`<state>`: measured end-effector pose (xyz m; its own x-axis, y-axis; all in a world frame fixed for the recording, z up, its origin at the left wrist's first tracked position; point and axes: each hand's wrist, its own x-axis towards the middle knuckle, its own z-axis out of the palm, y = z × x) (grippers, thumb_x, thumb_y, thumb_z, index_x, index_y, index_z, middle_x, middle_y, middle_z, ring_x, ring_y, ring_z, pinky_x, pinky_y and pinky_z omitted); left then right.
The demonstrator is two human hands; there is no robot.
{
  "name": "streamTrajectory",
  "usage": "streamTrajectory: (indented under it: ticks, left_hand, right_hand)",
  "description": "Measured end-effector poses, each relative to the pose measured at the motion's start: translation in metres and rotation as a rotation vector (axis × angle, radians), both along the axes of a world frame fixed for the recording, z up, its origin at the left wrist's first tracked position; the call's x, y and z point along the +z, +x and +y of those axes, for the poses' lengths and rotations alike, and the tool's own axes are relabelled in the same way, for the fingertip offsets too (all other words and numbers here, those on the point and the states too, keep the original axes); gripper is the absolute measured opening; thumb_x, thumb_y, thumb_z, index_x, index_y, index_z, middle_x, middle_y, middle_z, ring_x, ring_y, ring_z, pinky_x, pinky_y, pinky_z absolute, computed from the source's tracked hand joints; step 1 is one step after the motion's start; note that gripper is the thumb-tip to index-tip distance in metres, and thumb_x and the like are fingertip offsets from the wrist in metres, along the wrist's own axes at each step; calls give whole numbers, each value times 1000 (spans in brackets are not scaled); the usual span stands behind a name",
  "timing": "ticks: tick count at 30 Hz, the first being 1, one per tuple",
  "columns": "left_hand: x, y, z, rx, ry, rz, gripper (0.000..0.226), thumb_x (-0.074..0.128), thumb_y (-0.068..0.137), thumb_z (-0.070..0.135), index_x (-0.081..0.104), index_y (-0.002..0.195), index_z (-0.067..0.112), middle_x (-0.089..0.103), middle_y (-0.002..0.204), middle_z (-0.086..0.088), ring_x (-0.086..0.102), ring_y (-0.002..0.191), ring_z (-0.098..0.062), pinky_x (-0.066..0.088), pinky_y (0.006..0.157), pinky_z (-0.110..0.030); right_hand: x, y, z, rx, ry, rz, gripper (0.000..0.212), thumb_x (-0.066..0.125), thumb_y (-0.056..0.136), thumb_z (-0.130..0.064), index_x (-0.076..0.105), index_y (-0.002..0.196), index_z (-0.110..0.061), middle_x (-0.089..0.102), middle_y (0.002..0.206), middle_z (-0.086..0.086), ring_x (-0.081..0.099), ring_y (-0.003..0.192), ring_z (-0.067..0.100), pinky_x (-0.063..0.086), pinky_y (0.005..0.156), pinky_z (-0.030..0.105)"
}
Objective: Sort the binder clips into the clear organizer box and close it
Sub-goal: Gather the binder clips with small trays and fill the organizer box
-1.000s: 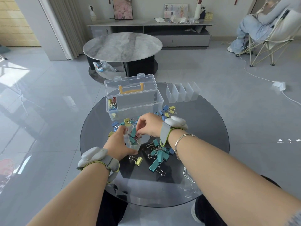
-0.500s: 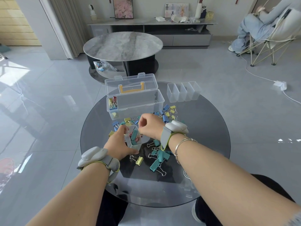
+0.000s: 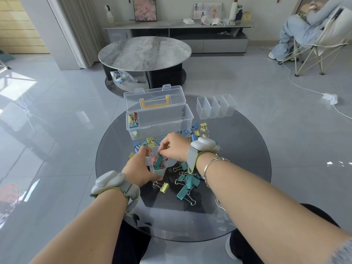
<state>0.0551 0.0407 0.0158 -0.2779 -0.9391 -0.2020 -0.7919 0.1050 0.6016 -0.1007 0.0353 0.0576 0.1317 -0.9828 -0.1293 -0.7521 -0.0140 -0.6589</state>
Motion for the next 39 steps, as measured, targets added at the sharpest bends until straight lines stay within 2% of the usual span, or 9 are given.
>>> streamTrajectory:
  ticks: [3, 7, 10, 13, 18, 23, 29, 35, 39]
  left_hand:
    - [1, 0, 0, 1, -2, -1, 90, 88, 57, 35, 34, 128, 23, 55, 125, 2, 56, 107, -22, 49, 88, -37]
    - [2, 0, -2, -3, 10, -7, 85, 88, 58, 34, 35, 124, 23, 56, 124, 1, 56, 103, -22, 52, 85, -36]
    - [3, 2, -5, 1, -2, 38, 83, 88, 58, 32, 36, 123, 23, 55, 124, 2, 55, 105, -20, 50, 84, -32]
    - [5, 7, -9, 9, -28, 93, 82, 88, 58, 31, 38, 123, 23, 54, 124, 4, 54, 105, -18, 46, 84, -29]
    - [4, 14, -16, -3, -37, 79, 82, 86, 59, 30, 38, 125, 23, 54, 123, 4, 54, 105, -18, 48, 85, -30]
    - [2, 7, -19, -18, -40, 101, 81, 85, 62, 28, 36, 126, 23, 54, 123, 3, 54, 104, -17, 45, 77, -23]
    - [2, 6, -17, -17, -43, 93, 81, 85, 62, 27, 36, 126, 22, 54, 122, 3, 54, 103, -18, 43, 80, -25]
    - [-3, 8, -14, 4, -51, 94, 82, 86, 59, 29, 36, 124, 23, 55, 121, 4, 56, 102, -18, 46, 80, -28]
    - [-5, 10, -14, 29, -60, 92, 83, 87, 56, 30, 38, 122, 22, 56, 121, 4, 55, 102, -19, 46, 84, -31]
  right_hand:
    - [0, -7, -2, -183, -68, -103, 23, 54, 83, -3, 74, 88, -13, 67, 82, -2, 55, 67, 10, 42, 59, 18]
    - [-14, -20, -4, -162, -24, 270, 46, 63, 81, -12, 51, 126, -17, 45, 128, 9, 48, 114, 28, 44, 94, 34]
    - [-24, -18, -5, -39, 13, 387, 73, 69, 81, -25, 33, 144, -23, 30, 146, 8, 30, 132, 33, 38, 99, 38]
    - [-30, -11, -17, 35, 27, 415, 80, 70, 81, -27, 26, 149, -26, 18, 156, 6, 21, 139, 36, 33, 108, 45]
    - [-34, -2, -43, 113, 110, 507, 76, 66, 80, -21, 30, 147, -23, 29, 150, 11, 28, 135, 36, 35, 109, 45]
    - [-36, 1, -50, 138, 83, 575, 51, 62, 82, -17, 47, 131, -20, 44, 125, 11, 39, 119, 34, 42, 96, 42]
    - [-32, 2, -43, 144, 119, 613, 26, 53, 89, -13, 55, 115, -14, 47, 121, 13, 49, 112, 38, 42, 94, 38]
    - [-10, -1, -35, 88, 86, 449, 27, 56, 91, -8, 62, 117, -10, 64, 119, 10, 61, 107, 30, 45, 79, 25]
    - [10, -10, -29, -143, 85, -44, 27, 64, 89, -12, 63, 115, -5, 61, 102, 9, 66, 91, 32, 55, 64, 29]
